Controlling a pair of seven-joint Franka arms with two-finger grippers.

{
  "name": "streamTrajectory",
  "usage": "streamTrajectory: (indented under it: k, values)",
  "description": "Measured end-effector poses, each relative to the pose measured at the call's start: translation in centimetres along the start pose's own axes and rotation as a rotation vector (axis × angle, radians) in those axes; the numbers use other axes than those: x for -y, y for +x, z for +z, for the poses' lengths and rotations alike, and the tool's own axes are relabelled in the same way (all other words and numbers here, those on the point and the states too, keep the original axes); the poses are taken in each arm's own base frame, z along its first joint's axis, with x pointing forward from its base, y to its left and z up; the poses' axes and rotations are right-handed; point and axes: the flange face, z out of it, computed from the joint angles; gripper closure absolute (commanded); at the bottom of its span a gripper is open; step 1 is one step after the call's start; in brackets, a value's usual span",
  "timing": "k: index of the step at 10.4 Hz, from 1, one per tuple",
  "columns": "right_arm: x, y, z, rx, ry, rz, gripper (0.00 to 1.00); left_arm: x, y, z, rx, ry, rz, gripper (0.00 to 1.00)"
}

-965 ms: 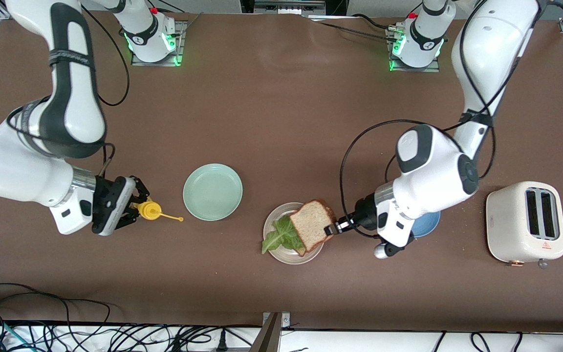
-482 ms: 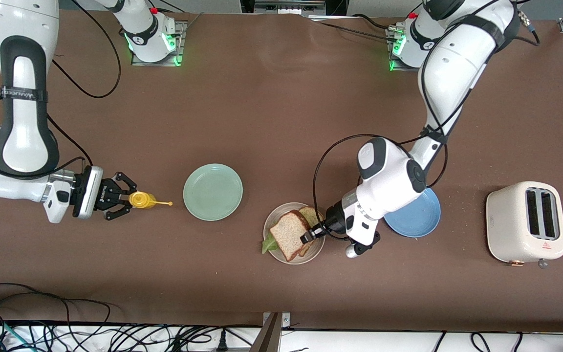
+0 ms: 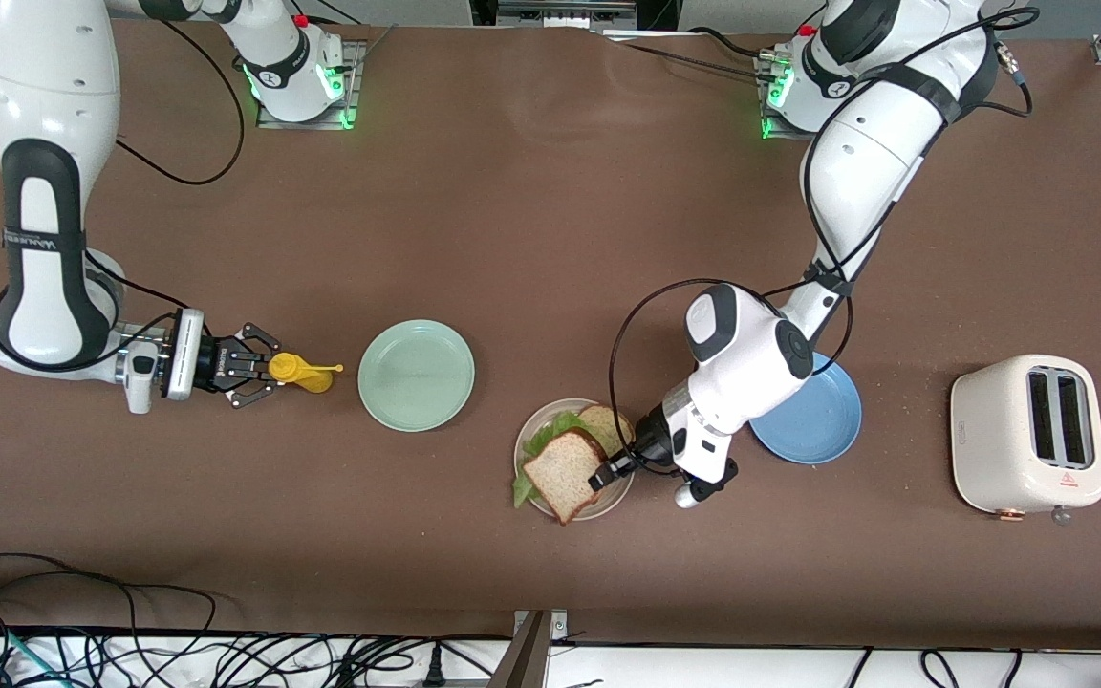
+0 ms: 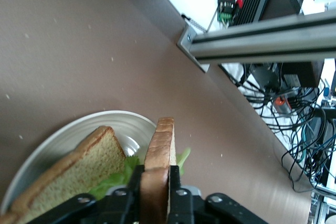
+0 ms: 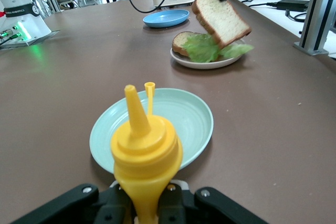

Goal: Make sandwich on beige plate with both arms

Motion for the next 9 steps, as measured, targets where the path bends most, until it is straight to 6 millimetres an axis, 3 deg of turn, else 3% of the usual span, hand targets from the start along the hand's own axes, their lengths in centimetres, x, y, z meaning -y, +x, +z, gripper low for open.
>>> streamTrajectory:
  k: [1,2,4,6,7,9]
  values:
    - [0.1,-1.2,0.9,-0.018,0.005,0.006,0.86,0.2,1.7,-1.0,-0.026,-0.01,-0.012,0.13]
    - [0.2,-1.5,1.4,-0.042,0.012,0.013,0.01,0.6,4.2,-2.6,-0.061,-0.023,-0.025,0.14]
    - [0.1,-1.3,1.5,-0.052,0.006,0.014,0.0,2.5,10.3,-7.1,-0.148,0.003,0.02,0.14]
    - [-0.2,-0.6,1.3,-0.076,0.001,0.029,0.0,4.8,15.1,-11.7,-0.18,0.113,0.095,0.14]
    - [-0.4,0.2,0.7,-0.079,-0.003,0.064,0.0,5.8,16.7,-13.7,-0.182,0.167,0.118,0.14]
    - [-0.6,3.0,-2.5,-0.048,0.013,0.16,0.0,8.0,19.9,-17.3,-0.21,0.233,0.151,0.11]
